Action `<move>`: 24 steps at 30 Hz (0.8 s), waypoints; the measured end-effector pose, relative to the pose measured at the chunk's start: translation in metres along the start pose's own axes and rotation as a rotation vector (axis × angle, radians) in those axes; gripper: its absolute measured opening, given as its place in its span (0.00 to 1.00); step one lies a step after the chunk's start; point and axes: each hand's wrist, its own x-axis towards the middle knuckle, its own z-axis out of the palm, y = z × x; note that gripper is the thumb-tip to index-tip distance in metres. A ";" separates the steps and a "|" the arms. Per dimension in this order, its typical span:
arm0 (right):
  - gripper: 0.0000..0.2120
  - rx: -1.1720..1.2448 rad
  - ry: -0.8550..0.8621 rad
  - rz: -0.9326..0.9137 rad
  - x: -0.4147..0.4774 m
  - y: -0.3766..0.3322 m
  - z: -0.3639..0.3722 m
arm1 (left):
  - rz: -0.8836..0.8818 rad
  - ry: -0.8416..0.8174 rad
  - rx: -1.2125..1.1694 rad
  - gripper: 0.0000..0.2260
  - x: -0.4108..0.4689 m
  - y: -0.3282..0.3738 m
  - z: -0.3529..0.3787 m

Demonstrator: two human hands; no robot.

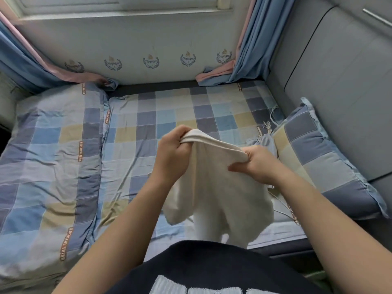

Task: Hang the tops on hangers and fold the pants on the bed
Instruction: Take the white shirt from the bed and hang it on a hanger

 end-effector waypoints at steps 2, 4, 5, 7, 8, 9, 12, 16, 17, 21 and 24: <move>0.07 0.030 0.050 0.085 0.001 0.032 0.015 | -0.034 0.040 -0.085 0.13 0.001 0.003 -0.003; 0.11 0.064 0.101 0.168 -0.002 0.062 0.027 | -0.072 0.085 -0.120 0.09 0.006 0.000 -0.012; 0.12 0.100 0.122 0.204 -0.004 0.074 0.031 | -0.093 0.126 -0.125 0.09 0.008 -0.003 -0.018; 0.10 0.194 0.171 0.253 -0.008 0.089 0.034 | -0.151 0.232 -0.114 0.08 0.012 -0.013 -0.029; 0.09 0.229 0.202 0.257 -0.009 0.089 0.035 | -0.176 0.278 -0.107 0.08 0.013 -0.017 -0.033; 0.10 0.246 0.233 0.248 -0.009 0.085 0.034 | -0.197 0.309 -0.103 0.08 0.013 -0.021 -0.035; 0.11 0.267 0.327 0.162 -0.004 0.050 0.027 | -0.280 0.205 -0.180 0.10 0.008 -0.024 -0.029; 0.06 0.386 0.323 0.036 0.008 -0.019 0.017 | -0.257 -0.329 -0.063 0.28 -0.007 -0.020 -0.013; 0.06 0.439 0.310 0.029 0.010 -0.035 0.016 | -0.250 -0.482 -0.048 0.31 -0.014 -0.016 -0.007; 0.06 0.703 0.218 0.068 0.012 -0.083 0.015 | -0.311 -0.483 -0.086 0.28 -0.039 -0.011 0.030; 0.05 0.883 0.156 0.081 0.012 -0.097 0.009 | -0.311 -0.219 -0.040 0.09 -0.038 -0.013 0.043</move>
